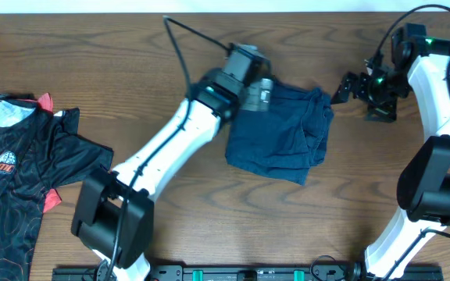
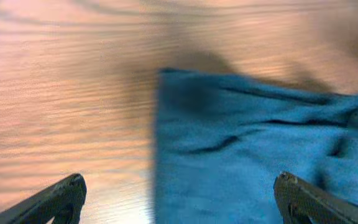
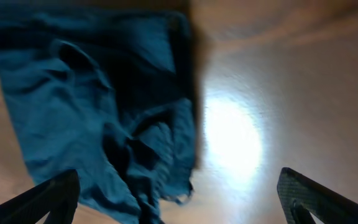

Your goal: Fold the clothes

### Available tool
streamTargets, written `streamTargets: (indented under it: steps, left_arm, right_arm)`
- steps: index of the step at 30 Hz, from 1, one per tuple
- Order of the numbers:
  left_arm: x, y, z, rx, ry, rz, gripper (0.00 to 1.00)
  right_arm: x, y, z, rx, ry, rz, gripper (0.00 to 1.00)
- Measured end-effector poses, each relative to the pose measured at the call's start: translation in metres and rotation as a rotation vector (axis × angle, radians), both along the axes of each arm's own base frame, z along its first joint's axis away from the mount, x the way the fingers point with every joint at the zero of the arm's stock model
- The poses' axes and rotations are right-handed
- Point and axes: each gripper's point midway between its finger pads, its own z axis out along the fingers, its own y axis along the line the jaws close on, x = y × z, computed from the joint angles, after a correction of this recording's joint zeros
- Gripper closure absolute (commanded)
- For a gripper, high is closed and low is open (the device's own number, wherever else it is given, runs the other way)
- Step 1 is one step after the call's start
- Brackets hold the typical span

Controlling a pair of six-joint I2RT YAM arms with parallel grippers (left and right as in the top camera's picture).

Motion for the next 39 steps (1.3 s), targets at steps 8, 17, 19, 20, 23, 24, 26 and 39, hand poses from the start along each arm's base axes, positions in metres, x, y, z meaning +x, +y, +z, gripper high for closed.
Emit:
streamTargets:
  steps: [8,17,19,20,23,24,26,39]
  left_arm:
    - [0.016,0.057,-0.007,0.036,0.039,0.123,0.02]
    - [0.019,0.079,-0.01,0.048,0.059,0.17,0.02]
    - [0.02,0.081,-0.01,0.048,0.059,0.172,0.02]
    - [0.02,0.081,-0.01,0.048,0.059,0.173,0.02]
    - [0.02,0.082,-0.01,0.048,0.059,0.176,0.02]
    - [0.02,0.083,-0.01,0.049,0.06,0.176,0.02]
    - [0.02,0.083,-0.01,0.049,0.059,0.176,0.02]
    - [0.018,0.083,-0.012,0.052,0.074,0.171,0.02]
  right_arm:
    - [-0.013,0.034,-0.032,0.028,0.059,-0.003,0.01]
    - [-0.047,0.042,-0.081,0.034,0.169,-0.06,0.01]
    - [-0.05,0.043,-0.087,0.043,0.171,-0.066,0.01]
    - [-0.051,0.044,-0.09,0.049,0.168,-0.067,0.01]
    - [-0.05,0.047,-0.094,0.067,0.158,-0.078,0.01]
    - [-0.047,0.049,-0.094,0.074,0.149,-0.082,0.01]
    - [-0.044,0.053,-0.093,0.08,0.136,-0.084,0.01]
    - [-0.03,0.063,-0.091,0.127,0.115,-0.16,0.01]
